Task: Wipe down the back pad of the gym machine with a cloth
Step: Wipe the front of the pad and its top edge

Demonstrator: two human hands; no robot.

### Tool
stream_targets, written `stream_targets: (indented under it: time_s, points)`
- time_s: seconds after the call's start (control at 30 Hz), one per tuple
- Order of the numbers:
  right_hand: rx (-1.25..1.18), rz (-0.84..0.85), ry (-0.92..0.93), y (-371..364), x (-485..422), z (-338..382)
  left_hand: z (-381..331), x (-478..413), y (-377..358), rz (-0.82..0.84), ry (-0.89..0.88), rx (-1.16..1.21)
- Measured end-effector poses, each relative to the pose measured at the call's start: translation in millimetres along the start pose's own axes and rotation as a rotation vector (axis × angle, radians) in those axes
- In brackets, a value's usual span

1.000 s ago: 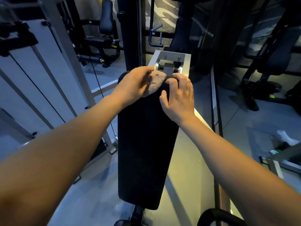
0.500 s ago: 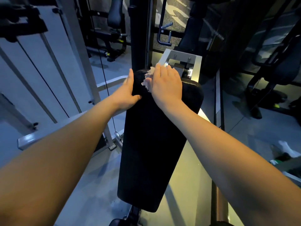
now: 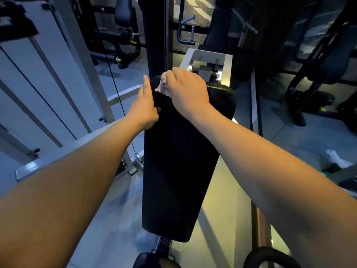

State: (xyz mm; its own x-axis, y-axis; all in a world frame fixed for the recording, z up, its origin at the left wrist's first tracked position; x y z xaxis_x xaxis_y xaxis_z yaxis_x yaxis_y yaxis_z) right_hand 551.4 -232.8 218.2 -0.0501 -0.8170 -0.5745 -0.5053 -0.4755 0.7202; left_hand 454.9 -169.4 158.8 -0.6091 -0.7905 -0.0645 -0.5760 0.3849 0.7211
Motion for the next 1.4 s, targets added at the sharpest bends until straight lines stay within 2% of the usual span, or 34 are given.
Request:
stream_targets:
  time_s: [0.13, 0.2, 0.27, 0.33, 0.43, 0.53, 0.7, 0.83, 1.0, 1.1, 1.23, 1.4]
  points:
    - [-0.034, -0.039, -0.034, 9.1, 30.3, -37.0, -7.6, 2.3, 6.0, -0.002, 0.013, -0.033]
    - [-0.013, -0.037, -0.108, 9.0, 38.8, -50.6, -19.9, 4.2, 4.7, 0.010, -0.060, -0.067]
    - [0.020, -0.020, -0.181, 10.3, 37.9, -44.6, -29.5, 5.9, -2.4, 0.048, -0.109, -0.118]
    - [0.027, 0.013, -0.204, 9.4, 32.2, -30.9, -32.5, 5.6, -7.6, 0.057, -0.086, -0.162]
    - [-0.004, 0.006, -0.123, 0.9, 32.8, -32.0, -34.6, 7.1, -9.2, 0.036, -0.064, -0.224]
    - [-0.035, -0.059, -0.072, 8.9, 54.8, -66.7, -35.1, 9.2, -7.5, 0.011, -0.072, -0.251]
    - [-0.260, -0.015, -0.278, 11.2, 112.6, -111.2, -36.2, 11.3, -9.8, 0.029, -0.048, -0.245]
    - [-0.190, -0.037, -0.416, 19.2, 92.1, -91.4, -38.8, 9.7, -14.8, 0.019, -0.017, -0.220]
    - [-0.140, 0.049, -0.219, 13.2, 40.4, -35.5, -36.2, 8.4, -13.7, 0.027, -0.021, -0.229]
    - [-0.143, 0.062, -0.077, 16.3, 37.9, -44.6, -38.1, 6.7, -6.6, 0.028, -0.009, -0.275]
    - [-0.261, 0.134, -0.253, 1.5, 62.1, -102.5, -62.3, 20.2, -20.5, -0.037, -0.090, -0.286]
    - [-0.587, 0.032, -0.348, -4.4, 81.2, -113.5, -62.2, 35.1, -49.9, -0.022, -0.161, -0.345]
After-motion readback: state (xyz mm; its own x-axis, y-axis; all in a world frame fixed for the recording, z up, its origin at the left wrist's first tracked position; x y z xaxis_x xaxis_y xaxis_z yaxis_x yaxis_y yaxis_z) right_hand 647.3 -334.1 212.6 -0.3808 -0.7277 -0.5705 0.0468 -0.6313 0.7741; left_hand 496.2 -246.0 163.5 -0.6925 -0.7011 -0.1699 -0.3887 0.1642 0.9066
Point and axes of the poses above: each hand's wrist, its own x-axis away from the middle knuckle, its own y-axis out of the back of the hand, z = x × y, the point moved 8 cm from there along -x, towards the middle knuckle, and after that the axes turned 9 degrees about x, right-handed, at the moved point
